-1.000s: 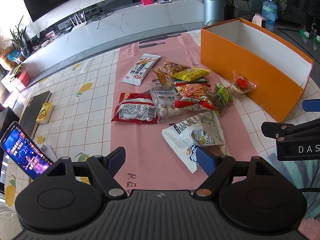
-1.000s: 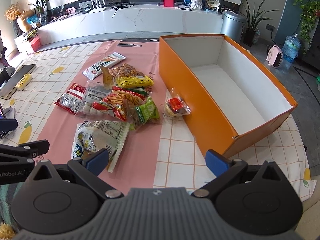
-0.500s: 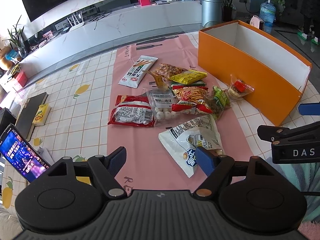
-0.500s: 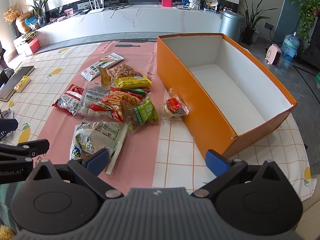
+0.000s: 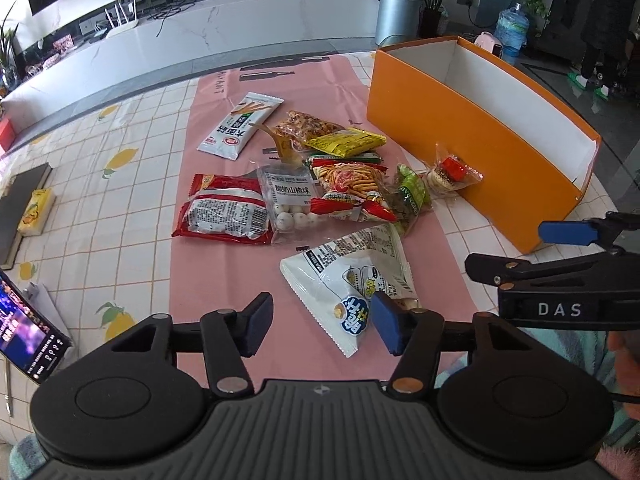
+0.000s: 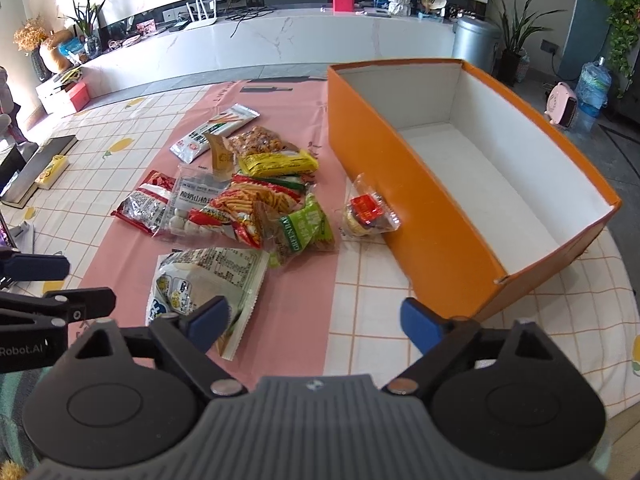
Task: Organize snacks
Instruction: 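Grasp the white-blue chip bag with left tool while right tool grasps green pea snack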
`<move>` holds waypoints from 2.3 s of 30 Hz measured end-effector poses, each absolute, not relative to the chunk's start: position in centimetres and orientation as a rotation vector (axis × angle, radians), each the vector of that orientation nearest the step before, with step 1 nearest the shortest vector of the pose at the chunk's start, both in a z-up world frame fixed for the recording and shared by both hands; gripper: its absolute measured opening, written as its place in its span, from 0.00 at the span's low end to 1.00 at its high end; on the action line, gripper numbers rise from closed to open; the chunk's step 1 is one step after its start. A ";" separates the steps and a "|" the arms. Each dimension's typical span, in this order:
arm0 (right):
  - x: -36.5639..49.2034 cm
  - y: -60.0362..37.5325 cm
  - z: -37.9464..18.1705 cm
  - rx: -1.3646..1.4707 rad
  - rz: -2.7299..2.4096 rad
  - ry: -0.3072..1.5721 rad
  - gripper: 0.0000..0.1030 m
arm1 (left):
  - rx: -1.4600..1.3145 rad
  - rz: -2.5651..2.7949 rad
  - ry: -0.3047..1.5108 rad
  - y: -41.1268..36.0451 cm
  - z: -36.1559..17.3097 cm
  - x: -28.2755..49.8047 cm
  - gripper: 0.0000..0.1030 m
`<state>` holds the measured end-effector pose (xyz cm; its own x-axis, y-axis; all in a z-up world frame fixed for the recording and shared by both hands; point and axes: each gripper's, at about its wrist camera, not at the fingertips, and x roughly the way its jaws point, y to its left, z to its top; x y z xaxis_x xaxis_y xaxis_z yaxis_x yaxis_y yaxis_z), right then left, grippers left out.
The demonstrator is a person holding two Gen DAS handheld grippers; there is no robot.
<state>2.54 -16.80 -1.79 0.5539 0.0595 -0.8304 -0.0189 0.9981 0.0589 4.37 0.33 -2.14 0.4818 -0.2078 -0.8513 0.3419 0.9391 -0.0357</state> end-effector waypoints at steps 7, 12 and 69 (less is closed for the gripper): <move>4.9 -16.8 -3.4 0.023 0.058 0.996 0.72 | 0.050 -0.390 1.058 -0.1 -3.6 6.6 0.75; 6.6 -16.8 -4.3 -0.010 0.095 0.975 0.67 | -0.045 -0.365 1.113 0.5 -5.4 8.6 0.80; 10.9 -14.9 -5.9 -0.348 0.340 1.103 0.41 | 0.130 -0.380 1.213 -1.8 -5.3 8.6 0.34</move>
